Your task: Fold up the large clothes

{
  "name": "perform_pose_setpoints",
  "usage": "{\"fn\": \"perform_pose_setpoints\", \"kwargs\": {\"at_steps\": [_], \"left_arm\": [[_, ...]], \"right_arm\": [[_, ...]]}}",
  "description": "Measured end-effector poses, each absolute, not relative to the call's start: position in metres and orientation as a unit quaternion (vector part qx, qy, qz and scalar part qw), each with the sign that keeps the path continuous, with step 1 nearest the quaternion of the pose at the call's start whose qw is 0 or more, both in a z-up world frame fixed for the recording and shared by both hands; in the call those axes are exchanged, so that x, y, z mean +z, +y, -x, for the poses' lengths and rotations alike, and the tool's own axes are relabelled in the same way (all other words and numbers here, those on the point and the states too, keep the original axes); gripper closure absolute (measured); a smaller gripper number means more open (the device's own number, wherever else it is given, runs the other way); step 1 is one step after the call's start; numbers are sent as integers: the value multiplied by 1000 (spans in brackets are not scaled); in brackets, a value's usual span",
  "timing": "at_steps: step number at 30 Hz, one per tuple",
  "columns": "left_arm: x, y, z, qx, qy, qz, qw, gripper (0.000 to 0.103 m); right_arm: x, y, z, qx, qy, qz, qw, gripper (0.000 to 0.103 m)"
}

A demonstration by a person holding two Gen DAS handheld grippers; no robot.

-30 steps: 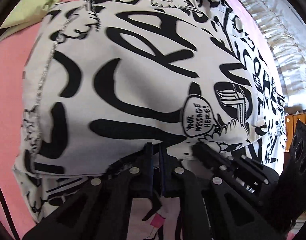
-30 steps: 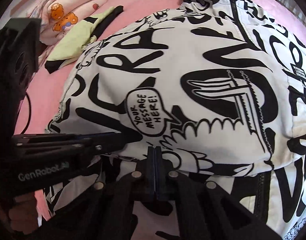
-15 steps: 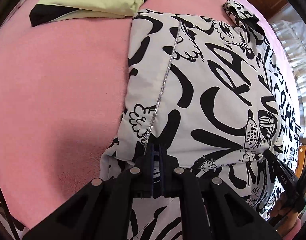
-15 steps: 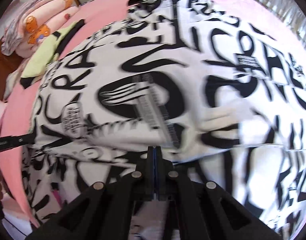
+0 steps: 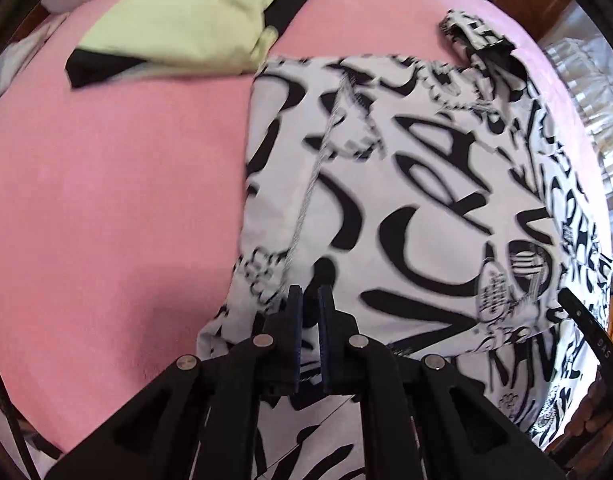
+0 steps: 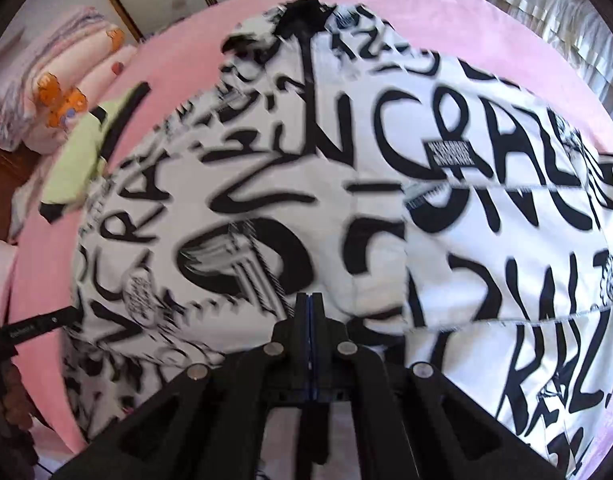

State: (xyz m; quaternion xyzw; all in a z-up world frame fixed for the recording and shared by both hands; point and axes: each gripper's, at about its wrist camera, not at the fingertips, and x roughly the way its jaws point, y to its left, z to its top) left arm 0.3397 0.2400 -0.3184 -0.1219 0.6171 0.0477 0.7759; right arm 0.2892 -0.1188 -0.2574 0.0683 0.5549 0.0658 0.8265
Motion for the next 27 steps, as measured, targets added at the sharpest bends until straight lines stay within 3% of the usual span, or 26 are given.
{"fn": "perform_pose_setpoints", "kwargs": {"at_steps": [7,16,27], "left_arm": [[-309,218,-396,0,596,107,796,98],[-342,222,-458,-46,601,100,792,98],[-379,247,-489,-58,591,131,794,98]], "right_arm": [[-247,-45,-323,147,512,-68,843,103],[-274,37,-363,185,490,-90,847,103],[-312,57,-402,158,510,-76,842,103]]}}
